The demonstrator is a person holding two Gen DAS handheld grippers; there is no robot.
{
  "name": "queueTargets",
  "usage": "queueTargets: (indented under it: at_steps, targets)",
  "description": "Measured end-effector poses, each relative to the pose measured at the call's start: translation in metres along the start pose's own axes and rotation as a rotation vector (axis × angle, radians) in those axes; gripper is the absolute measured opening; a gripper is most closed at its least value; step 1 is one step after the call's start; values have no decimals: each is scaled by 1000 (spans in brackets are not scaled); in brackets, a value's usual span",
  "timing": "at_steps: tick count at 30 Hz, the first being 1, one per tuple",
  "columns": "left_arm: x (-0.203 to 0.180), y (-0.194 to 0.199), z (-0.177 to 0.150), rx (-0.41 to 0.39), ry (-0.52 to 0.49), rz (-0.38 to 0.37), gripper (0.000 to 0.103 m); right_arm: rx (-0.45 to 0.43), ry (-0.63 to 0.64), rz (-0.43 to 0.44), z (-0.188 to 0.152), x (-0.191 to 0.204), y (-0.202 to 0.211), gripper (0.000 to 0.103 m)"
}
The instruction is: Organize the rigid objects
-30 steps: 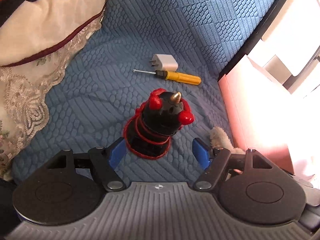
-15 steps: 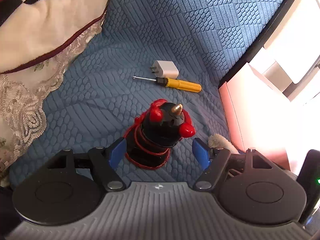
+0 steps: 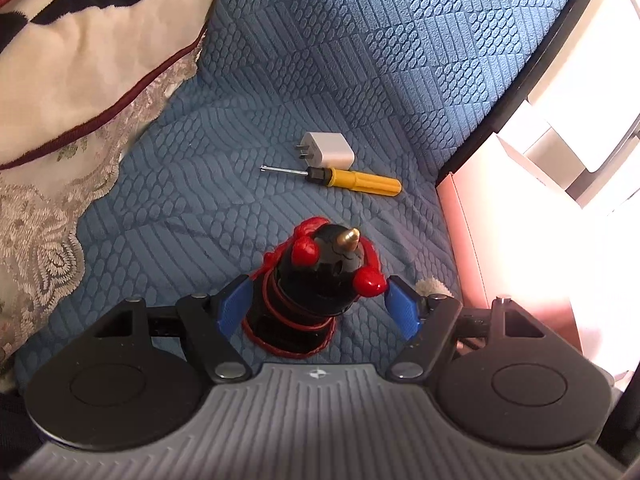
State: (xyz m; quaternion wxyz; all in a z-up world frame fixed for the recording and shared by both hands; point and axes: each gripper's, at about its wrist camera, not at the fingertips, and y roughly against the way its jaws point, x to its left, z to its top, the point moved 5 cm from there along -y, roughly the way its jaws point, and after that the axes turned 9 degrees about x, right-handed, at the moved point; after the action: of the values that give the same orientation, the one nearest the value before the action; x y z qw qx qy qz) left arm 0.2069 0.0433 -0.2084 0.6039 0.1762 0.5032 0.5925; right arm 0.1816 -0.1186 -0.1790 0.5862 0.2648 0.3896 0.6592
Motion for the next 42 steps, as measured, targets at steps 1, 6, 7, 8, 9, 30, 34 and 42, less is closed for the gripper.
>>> queueTargets:
  at_steps: [1,6,7,8,9,30,34,42]
  targets:
    - [0,0,1,0,1,-1,77,-3,9,5,-1,3,2,24]
    - [4,1,2,-1,15,-7,77,6,42,52,-4,14,3,21]
    - [4,1,1,-1,15,-7,77,6,46,58,-4,16,2,21]
    - [4,1,1,-2,15,-6,77,3,52,60,-4,17,2,21]
    - [4,1,1,-3,15,-6,77,1,57,65,-3,18,2,22]
    - [6,0,1,3,37,-21,77,65,62,100,0,7,-18,76]
    - [7,1,2,3,38,-19,77,54,111,62,-6,14,-21,76]
    - [4,3,2,3,-5,-2,76,49,15,90,-5,5,-23,64]
